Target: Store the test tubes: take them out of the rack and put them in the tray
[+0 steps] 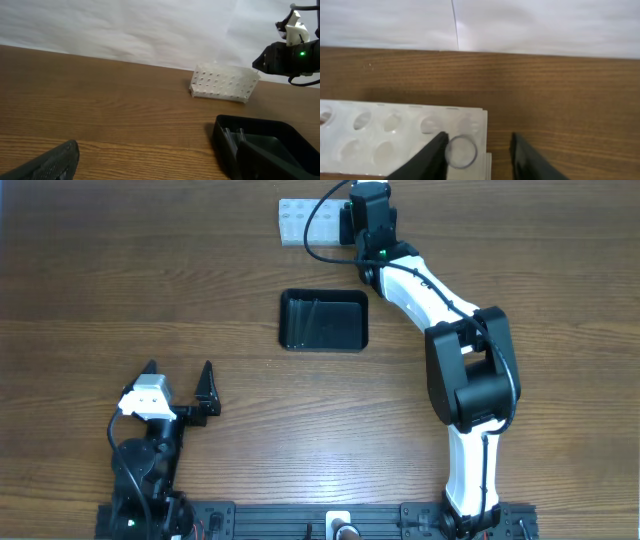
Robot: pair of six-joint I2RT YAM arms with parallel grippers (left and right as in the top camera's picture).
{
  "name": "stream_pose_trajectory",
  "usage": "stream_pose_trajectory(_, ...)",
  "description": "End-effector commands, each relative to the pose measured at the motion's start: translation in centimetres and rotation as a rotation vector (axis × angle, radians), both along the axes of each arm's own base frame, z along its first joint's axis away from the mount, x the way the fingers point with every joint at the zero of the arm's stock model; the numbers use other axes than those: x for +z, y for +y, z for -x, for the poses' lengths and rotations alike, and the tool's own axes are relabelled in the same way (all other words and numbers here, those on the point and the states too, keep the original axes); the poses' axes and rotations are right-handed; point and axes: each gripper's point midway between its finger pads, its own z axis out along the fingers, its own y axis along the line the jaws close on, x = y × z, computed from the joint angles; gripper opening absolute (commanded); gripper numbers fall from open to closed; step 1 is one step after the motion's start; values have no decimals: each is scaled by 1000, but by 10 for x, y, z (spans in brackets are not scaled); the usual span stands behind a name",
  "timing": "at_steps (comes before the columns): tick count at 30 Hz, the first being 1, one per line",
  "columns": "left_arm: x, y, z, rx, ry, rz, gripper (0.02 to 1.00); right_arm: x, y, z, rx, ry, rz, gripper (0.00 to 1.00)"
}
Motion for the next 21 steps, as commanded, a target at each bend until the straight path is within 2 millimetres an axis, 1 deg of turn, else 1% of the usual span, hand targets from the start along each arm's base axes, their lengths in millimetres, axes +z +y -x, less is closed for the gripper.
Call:
stream_pose_trajectory(1, -2, 0, 0, -6, 0, -16, 1000, -2, 5, -1, 17, 0, -14, 305)
stream_pose_trajectory(14, -2, 0, 0, -6, 0, -16, 1000, 0, 7, -2, 24, -9, -27, 159)
stream_pose_trajectory(21, -2, 0, 0, -6, 0, -16, 1000, 0, 7, -2, 24, -10, -28, 117)
